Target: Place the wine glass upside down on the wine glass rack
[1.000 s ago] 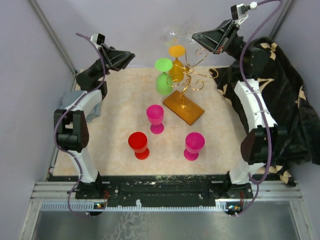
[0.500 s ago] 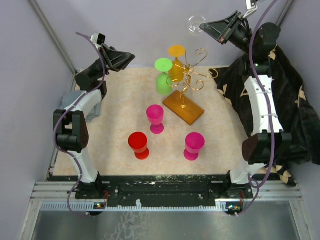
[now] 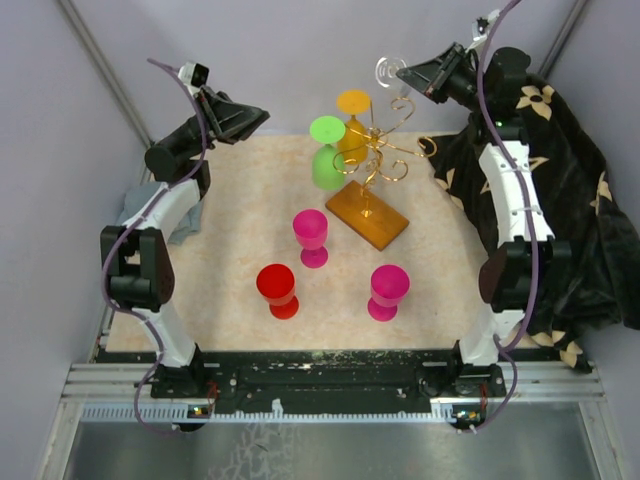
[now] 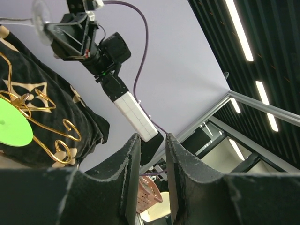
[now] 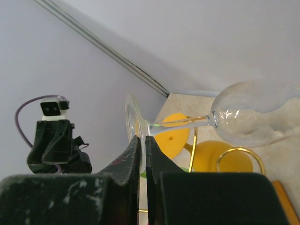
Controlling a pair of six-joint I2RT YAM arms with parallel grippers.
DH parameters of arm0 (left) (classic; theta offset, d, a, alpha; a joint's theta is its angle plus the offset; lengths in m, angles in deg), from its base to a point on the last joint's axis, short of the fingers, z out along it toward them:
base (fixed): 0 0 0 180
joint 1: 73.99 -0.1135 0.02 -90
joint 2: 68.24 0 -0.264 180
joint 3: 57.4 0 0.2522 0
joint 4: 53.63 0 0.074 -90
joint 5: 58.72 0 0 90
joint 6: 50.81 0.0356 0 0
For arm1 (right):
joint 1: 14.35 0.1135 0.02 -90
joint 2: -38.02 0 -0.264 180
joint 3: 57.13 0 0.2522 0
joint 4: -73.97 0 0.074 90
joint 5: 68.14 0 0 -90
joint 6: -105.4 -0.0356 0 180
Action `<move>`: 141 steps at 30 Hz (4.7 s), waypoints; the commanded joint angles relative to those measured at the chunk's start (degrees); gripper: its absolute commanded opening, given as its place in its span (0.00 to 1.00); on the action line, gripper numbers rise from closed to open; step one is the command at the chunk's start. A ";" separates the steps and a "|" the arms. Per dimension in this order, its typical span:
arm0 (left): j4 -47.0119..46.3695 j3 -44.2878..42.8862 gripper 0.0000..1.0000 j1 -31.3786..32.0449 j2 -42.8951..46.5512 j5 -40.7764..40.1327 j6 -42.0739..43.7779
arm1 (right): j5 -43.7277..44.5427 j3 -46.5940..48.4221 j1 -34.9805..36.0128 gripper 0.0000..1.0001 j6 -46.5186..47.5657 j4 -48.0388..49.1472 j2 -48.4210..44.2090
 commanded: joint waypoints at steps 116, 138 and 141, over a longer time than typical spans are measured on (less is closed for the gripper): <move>0.77 3.94 0.34 -0.05 3.97 2.72 0.89 | -1.58 2.07 -3.24 0.35 0.37 -7.14 4.33; 0.88 4.28 0.33 -0.06 4.03 3.34 1.01 | 1.32 4.96 -3.33 0.38 5.64 -14.16 4.51; 0.91 4.22 0.34 -0.10 3.95 3.46 0.97 | 1.12 4.77 -3.47 0.40 5.61 -14.54 4.50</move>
